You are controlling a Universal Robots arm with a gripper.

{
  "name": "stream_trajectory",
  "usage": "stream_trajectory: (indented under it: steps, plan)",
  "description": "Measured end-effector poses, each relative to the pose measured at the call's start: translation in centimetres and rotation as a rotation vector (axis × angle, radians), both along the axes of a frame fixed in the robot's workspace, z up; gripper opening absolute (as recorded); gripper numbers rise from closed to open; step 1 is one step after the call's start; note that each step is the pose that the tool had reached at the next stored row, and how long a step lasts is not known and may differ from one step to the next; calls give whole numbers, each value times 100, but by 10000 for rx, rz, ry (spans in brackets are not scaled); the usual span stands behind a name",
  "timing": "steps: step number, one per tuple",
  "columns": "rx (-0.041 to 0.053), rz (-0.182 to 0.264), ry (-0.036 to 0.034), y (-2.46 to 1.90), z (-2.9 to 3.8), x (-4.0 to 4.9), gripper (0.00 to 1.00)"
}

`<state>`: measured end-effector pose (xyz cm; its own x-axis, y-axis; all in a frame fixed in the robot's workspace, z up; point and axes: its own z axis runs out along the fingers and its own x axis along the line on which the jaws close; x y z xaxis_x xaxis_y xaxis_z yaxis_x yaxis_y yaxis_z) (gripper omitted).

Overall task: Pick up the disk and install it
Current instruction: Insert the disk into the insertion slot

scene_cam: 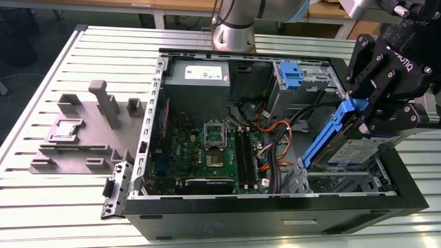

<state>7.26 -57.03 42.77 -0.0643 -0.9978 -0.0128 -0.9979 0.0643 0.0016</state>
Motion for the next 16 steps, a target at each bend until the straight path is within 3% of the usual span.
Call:
stream_trajectory:
  steps: [16]
  plan:
    - [1, 0, 0, 0, -22, 0, 37]
